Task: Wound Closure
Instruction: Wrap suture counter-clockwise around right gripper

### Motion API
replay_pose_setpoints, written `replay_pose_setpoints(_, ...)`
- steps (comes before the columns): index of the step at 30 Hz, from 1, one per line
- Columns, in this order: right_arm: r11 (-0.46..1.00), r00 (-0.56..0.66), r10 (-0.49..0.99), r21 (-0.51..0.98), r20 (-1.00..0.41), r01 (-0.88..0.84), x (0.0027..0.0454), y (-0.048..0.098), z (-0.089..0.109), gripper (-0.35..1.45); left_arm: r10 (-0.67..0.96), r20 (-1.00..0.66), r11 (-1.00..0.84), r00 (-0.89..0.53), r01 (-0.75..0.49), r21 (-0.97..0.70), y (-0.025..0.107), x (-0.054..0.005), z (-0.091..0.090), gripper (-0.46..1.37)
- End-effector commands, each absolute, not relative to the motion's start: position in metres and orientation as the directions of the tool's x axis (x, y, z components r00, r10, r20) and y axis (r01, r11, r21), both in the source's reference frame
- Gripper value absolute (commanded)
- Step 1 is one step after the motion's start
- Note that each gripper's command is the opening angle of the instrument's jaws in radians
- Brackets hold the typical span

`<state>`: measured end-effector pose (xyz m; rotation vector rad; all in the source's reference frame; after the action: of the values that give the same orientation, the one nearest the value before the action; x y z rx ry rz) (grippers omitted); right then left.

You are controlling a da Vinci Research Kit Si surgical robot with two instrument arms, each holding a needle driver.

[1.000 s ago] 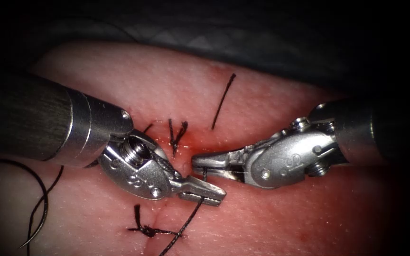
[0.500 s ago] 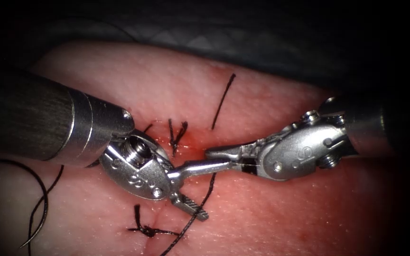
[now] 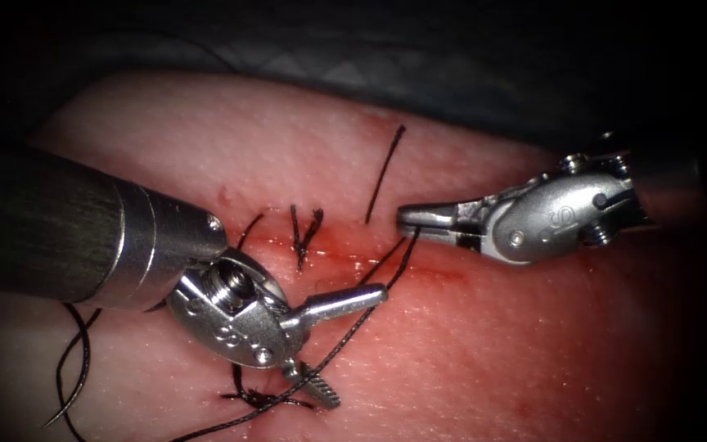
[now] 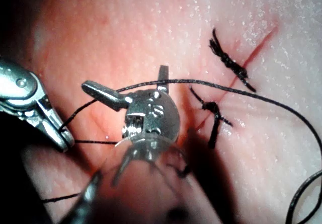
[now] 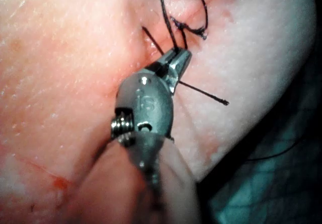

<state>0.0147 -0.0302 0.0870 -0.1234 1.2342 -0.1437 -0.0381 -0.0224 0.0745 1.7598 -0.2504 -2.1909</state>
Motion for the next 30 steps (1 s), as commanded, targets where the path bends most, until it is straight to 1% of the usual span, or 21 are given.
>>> replay_pose_setpoints(1,0.984,0.324,-0.176,-0.172,-0.929,0.041,0.0146,-0.0301,0.0872,-0.35,-0.357,-0.914,-0.932,-0.193,0.14,0.335,-0.0226,-0.0381,0.0746,0.7)
replay_pose_setpoints(5,0.985,0.333,-0.17,-0.17,-0.928,0.028,0.0141,-0.0297,0.0877,-0.35,-0.362,-0.913,-0.93,-0.189,0.144,0.339,-0.0232,-0.0383,0.0748,0.63)
replay_pose_setpoints(7,0.986,0.336,-0.165,-0.167,-0.927,0.024,0.0139,-0.0294,0.0881,-0.35,-0.363,-0.916,-0.929,-0.174,0.15,0.339,-0.0233,-0.0382,0.0747,0.54)
replay_pose_setpoints(8,0.986,0.337,-0.166,-0.168,-0.927,0.024,0.0139,-0.0294,0.0882,-0.35,-0.363,-0.916,-0.928,-0.172,0.151,0.34,-0.0233,-0.0382,0.0747,0.53)
replay_pose_setpoints(11,0.986,0.341,-0.162,-0.168,-0.926,0.013,0.0134,-0.0292,0.0893,-0.35,-0.364,-0.919,-0.926,-0.149,0.161,0.341,-0.0235,-0.0377,0.074,0.42)
replay_pose_setpoints(20,0.987,0.348,-0.155,-0.164,-0.924,0.006,0.0129,-0.0289,0.0907,-0.35,-0.368,-0.922,-0.922,-0.12,0.173,0.345,-0.0244,-0.0369,0.0731,0.35)
replay_pose_setpoints(26,0.987,0.349,-0.155,-0.163,-0.924,0.006,0.0129,-0.0289,0.0906,-0.35,-0.373,-0.922,-0.915,-0.104,0.205,0.347,-0.0252,-0.035,0.0728,0.31)
replay_pose_setpoints(27,0.987,0.349,-0.155,-0.163,-0.924,0.006,0.0129,-0.029,0.0906,-0.35,-0.379,-0.92,-0.91,-0.101,0.22,0.35,-0.0253,-0.0344,0.0727,0.26)
replay_pose_setpoints(30,0.987,0.348,-0.155,-0.163,-0.924,0.006,0.0129,-0.029,0.0905,-0.35,-0.374,-0.922,-0.91,-0.097,0.23,0.345,-0.0254,-0.0335,0.0728,0.19)
